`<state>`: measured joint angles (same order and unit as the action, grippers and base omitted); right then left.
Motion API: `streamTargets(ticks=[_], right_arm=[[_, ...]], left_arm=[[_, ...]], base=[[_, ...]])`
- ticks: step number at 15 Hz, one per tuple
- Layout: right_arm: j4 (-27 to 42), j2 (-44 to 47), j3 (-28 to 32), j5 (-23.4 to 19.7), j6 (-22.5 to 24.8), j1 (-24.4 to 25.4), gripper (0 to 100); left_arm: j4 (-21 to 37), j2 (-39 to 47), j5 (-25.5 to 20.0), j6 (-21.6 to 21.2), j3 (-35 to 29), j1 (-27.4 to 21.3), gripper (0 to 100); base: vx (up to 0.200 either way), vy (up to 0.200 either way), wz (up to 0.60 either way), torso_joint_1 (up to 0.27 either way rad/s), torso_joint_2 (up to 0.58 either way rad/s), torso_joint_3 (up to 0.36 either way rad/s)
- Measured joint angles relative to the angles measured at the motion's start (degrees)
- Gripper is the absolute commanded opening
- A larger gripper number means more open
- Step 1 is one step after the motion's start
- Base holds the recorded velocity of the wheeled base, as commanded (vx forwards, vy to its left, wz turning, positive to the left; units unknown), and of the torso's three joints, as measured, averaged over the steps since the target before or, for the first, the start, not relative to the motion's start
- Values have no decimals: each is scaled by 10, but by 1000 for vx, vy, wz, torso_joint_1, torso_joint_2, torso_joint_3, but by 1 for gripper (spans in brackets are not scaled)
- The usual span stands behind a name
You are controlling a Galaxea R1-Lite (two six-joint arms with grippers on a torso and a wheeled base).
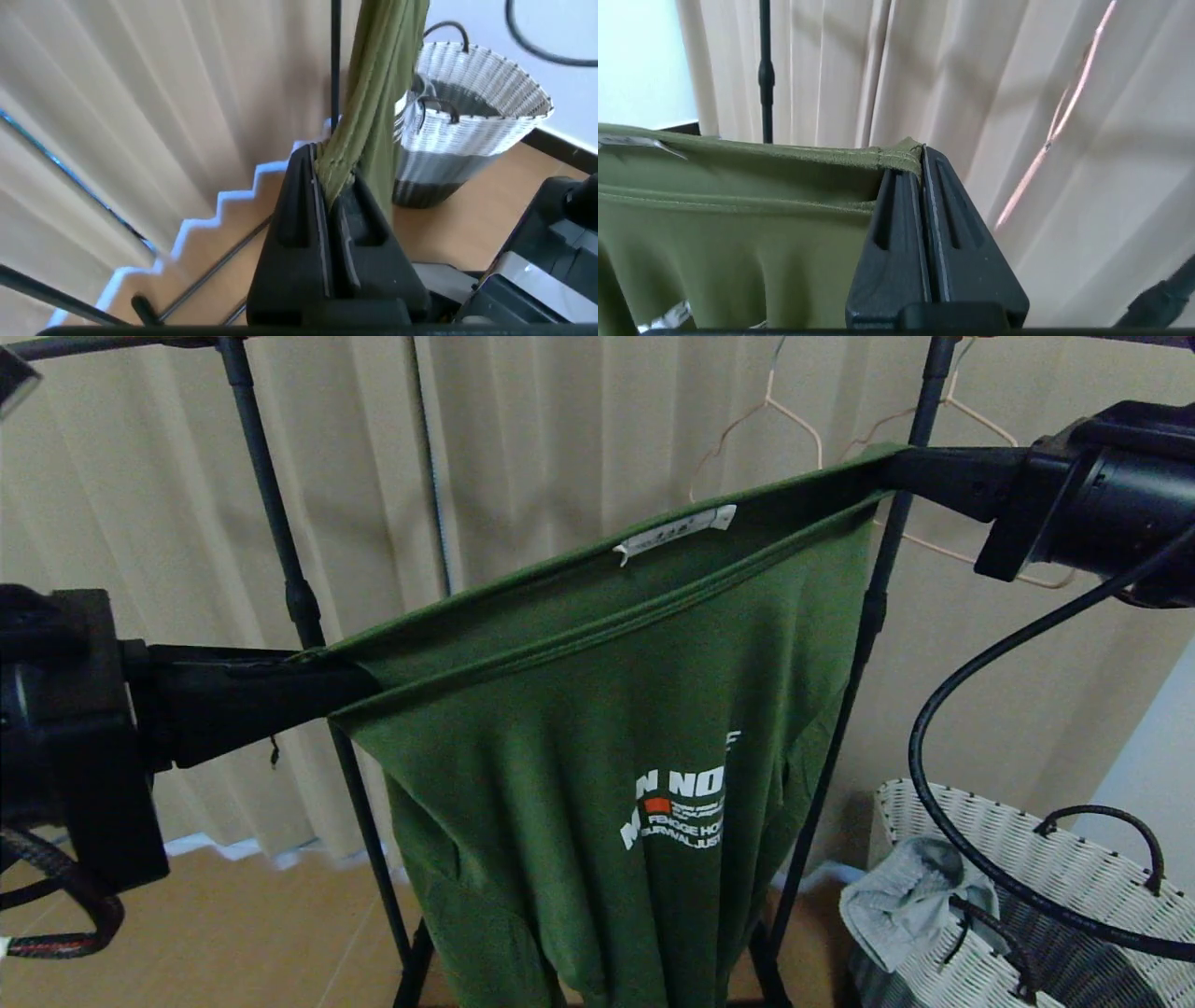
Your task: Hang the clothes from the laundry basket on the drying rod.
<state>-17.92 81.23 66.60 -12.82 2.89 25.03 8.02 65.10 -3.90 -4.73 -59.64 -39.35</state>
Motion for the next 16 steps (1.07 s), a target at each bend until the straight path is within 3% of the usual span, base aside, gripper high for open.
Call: streamTargets(ticks=[3,6,7,11,16], right_arm=[[15,-12,-4,7,1,0,0],[71,-43,-7,14,1,0,0],[88,-55,-12,14,1,0,0],[96,-84,-51,14,1,0,0],[96,-91,-57,14,2,0,0]], left_arm=[[-48,16,26,0,-5,6,0],[-104,67,123,4,-38,15,0],[-128,83,135,4,-50,15,0],[-137,111,137,15,-61,7,0],[-154,122,138,33,-63,-15,0]], base=[[0,0,0,0,0,0],[0,0,0,0,0,0],[0,0,0,0,0,0],[0,0,0,0,0,0],[0,0,0,0,0,0]])
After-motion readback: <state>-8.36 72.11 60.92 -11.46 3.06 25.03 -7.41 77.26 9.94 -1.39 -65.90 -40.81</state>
